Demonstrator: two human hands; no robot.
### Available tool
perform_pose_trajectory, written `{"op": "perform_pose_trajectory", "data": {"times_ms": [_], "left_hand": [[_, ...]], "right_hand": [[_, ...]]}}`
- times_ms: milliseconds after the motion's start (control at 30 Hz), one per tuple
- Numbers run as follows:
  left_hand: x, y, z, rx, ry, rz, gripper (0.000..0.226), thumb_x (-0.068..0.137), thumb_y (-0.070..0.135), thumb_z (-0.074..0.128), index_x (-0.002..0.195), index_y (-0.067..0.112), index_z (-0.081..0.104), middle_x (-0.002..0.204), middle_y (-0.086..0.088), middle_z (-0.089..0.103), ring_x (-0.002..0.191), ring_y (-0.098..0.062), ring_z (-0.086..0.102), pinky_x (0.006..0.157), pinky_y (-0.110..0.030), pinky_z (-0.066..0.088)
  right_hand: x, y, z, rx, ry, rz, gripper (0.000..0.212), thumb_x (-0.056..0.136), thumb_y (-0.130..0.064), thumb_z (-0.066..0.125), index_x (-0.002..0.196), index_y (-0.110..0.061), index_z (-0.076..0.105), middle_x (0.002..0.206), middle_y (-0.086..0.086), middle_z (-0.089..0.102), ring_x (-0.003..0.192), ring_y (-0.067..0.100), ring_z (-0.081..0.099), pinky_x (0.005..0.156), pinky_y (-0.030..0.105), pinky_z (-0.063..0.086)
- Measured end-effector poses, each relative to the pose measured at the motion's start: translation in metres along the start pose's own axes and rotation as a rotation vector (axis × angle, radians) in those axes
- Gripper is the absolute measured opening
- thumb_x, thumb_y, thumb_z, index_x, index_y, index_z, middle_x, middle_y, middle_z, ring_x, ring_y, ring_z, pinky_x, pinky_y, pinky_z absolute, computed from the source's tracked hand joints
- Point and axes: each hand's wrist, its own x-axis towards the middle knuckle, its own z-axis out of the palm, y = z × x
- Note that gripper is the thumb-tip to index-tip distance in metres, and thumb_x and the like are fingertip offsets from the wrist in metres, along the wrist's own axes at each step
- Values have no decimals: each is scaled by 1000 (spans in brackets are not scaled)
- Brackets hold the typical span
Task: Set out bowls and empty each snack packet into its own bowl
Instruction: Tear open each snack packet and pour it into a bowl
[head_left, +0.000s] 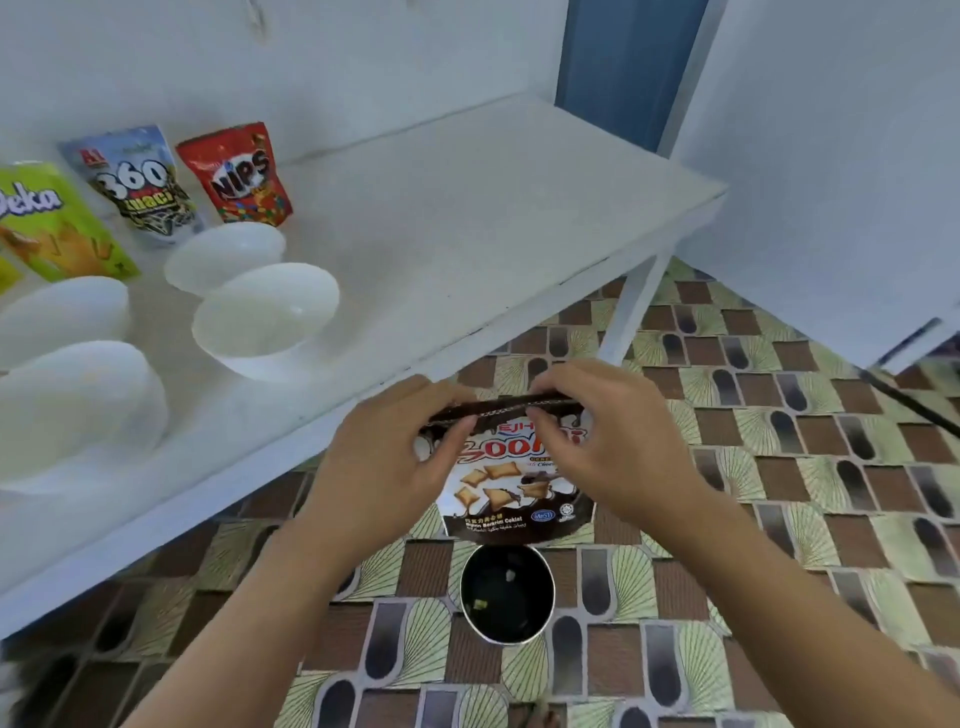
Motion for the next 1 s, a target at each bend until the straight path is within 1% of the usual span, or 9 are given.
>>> {"op": "perform_pose_trajectory", "data": {"times_ms": [67, 167, 333, 500, 667, 767, 833, 933, 1000], "left_hand": [[-15, -10, 29, 18, -46, -43, 17, 97, 33, 63, 112, 31, 68, 100, 17, 67, 93, -4, 61, 80, -34, 53], [-40, -28, 73, 28, -94, -90, 17, 94, 27, 67, 111, 30, 69, 99, 15, 67, 91, -6, 62, 75, -36, 55], [-79, -62, 152, 34, -86, -164, 17, 87, 18, 77, 103, 22, 75, 95, 11, 71, 77, -9, 67, 68, -34, 58], [-113, -121, 236, 38, -120, -247, 17, 88, 22, 75, 104, 28, 74, 93, 15, 67, 73, -12, 66, 62, -36, 57], [-137, -179, 309, 29, -189, -299, 16, 88, 27, 73, 104, 30, 73, 97, 18, 65, 71, -7, 66, 64, -33, 58], [-147, -210, 345, 37, -264, -336, 22, 87, 28, 75, 108, 33, 71, 101, 20, 64, 83, -6, 66, 71, -34, 59], [-150, -222, 362, 87, -431, -384, 33, 89, 40, 72, 121, 40, 64, 108, 20, 61, 98, -6, 62, 82, -33, 56], [-152, -226, 375, 193, -682, -398, 50, 91, 55, 61, 138, 42, 50, 118, 14, 58, 111, -9, 56, 87, -32, 51], [-147, -221, 374, 242, -669, -378, 47, 95, 56, 54, 139, 40, 49, 121, 11, 59, 113, -12, 57, 89, -35, 52]], "right_hand": [[-22, 20, 17, 12, -66, 32, 8, 88, -21, 69, 96, -19, 68, 86, -7, 67, 79, 14, 61, 68, 39, 54], [-55, 48, 47, 28, -164, 69, 8, 88, -20, 69, 96, -20, 68, 89, -8, 67, 83, 15, 62, 69, 39, 54], [-107, 98, 118, 79, -238, 97, 12, 89, -14, 71, 100, -16, 69, 95, -3, 68, 87, 17, 63, 75, 39, 55], [-152, 148, 203, 117, -236, 143, 13, 87, -11, 73, 99, -15, 70, 95, -3, 67, 88, 17, 63, 76, 31, 54], [-191, 197, 283, 133, -284, 217, 12, 89, -17, 72, 101, -16, 71, 96, -5, 66, 87, 16, 62, 75, 33, 55], [-210, 221, 324, 89, -341, 236, 15, 88, -18, 72, 103, -17, 70, 99, -5, 66, 90, 17, 63, 76, 33, 56], [-222, 235, 345, 38, -435, 253, 19, 89, -22, 71, 108, -20, 69, 105, -4, 67, 95, 19, 63, 80, 36, 56], [-231, 243, 359, -65, -600, 277, 31, 93, -33, 62, 123, -23, 63, 120, -4, 63, 112, 22, 59, 93, 43, 50], [-229, 239, 357, -114, -615, 275, 33, 95, -36, 58, 126, -24, 61, 125, -3, 62, 117, 23, 56, 96, 43, 48]]}}
